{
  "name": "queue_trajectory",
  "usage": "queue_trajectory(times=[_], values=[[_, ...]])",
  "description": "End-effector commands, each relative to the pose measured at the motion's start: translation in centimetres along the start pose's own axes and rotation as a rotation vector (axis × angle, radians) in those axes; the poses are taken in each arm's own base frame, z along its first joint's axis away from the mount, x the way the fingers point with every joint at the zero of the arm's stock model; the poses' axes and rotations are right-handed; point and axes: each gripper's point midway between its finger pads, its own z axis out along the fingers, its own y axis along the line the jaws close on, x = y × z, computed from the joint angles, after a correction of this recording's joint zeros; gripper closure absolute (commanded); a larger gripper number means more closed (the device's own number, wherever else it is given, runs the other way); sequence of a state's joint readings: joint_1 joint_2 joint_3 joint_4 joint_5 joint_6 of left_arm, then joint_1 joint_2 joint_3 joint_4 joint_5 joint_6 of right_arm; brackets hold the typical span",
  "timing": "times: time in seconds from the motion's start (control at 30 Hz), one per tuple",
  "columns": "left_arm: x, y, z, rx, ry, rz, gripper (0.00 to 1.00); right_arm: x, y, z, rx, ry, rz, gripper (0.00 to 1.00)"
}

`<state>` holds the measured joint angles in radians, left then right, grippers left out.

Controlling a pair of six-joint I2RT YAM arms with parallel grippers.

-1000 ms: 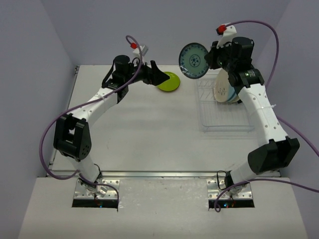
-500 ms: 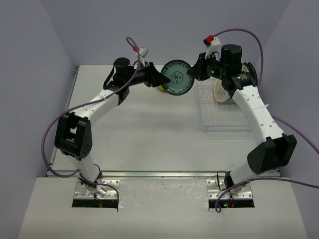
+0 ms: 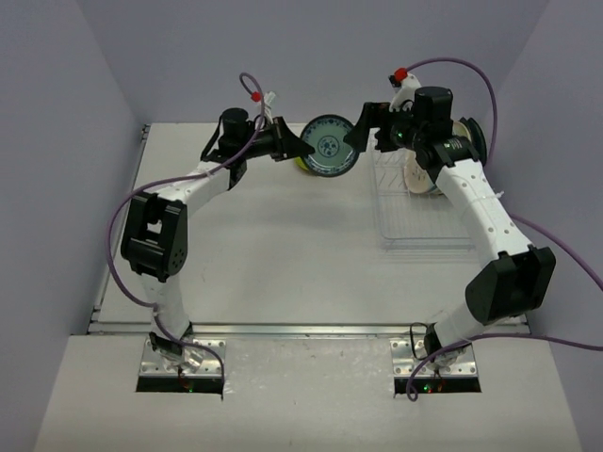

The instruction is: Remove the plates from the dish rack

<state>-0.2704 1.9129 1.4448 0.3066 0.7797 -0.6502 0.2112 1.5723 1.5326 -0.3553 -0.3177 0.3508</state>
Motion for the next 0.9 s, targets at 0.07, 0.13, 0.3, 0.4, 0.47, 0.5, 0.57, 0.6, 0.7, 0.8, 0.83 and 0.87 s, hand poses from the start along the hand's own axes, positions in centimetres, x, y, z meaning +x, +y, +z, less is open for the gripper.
queue_trajectory(times=[0.07,0.13,0.3,0.4,0.47,0.5,0.57,0.6,0.7,0.8,0.83,0.87], values=[[-4.9,8.1,1.5,-0.205,-0.143,-0.043,1.0,-2.9,-7.7,-2.8,0.258,-0.123,0.112,0.01],[-5.1,9.9,2.2,-0.241,-0.159,-0.056,1.0,-2.8,-8.8,-3.5,0.28,-0.129,0.131,0.01],[-5.7,14.7,4.4,-0.328,-0.176,-0.135,1.0,-1.2,-10.3,-4.8,0.327,-0.114,0.123,0.01],[-5.2,16.7,5.4,-0.341,-0.179,-0.17,1.0,-0.8,-10.5,-5.2,0.346,-0.11,0.108,0.01],[-5.2,18.0,5.9,-0.359,-0.194,-0.18,1.0,-0.7,-10.9,-5.5,0.367,-0.111,0.091,0.01],[-5.2,18.4,6.0,-0.369,-0.2,-0.179,1.0,-0.8,-10.9,-5.7,0.373,-0.114,0.084,0.01],[-5.1,19.5,6.2,-0.389,-0.211,-0.178,1.0,-1.0,-11.1,-6.1,0.393,-0.122,0.068,0.01],[-5.1,19.8,6.3,-0.392,-0.212,-0.176,0.98,-1.1,-11.3,-6.3,0.404,-0.124,0.061,0.01],[-4.5,20.4,6.7,-0.389,-0.196,-0.177,0.9,-1.1,-11.5,-6.7,0.421,-0.125,0.046,0.01],[-3.8,20.2,7.2,-0.385,-0.175,-0.16,0.8,-1.0,-11.5,-6.8,0.424,-0.122,0.038,0.01],[-3.7,20.0,7.3,-0.386,-0.168,-0.146,0.73,-1.1,-11.5,-6.8,0.425,-0.123,0.036,0.01],[-3.5,19.8,7.4,-0.386,-0.16,-0.127,0.63,-1.1,-11.5,-7.0,0.43,-0.123,0.031,0.01]])
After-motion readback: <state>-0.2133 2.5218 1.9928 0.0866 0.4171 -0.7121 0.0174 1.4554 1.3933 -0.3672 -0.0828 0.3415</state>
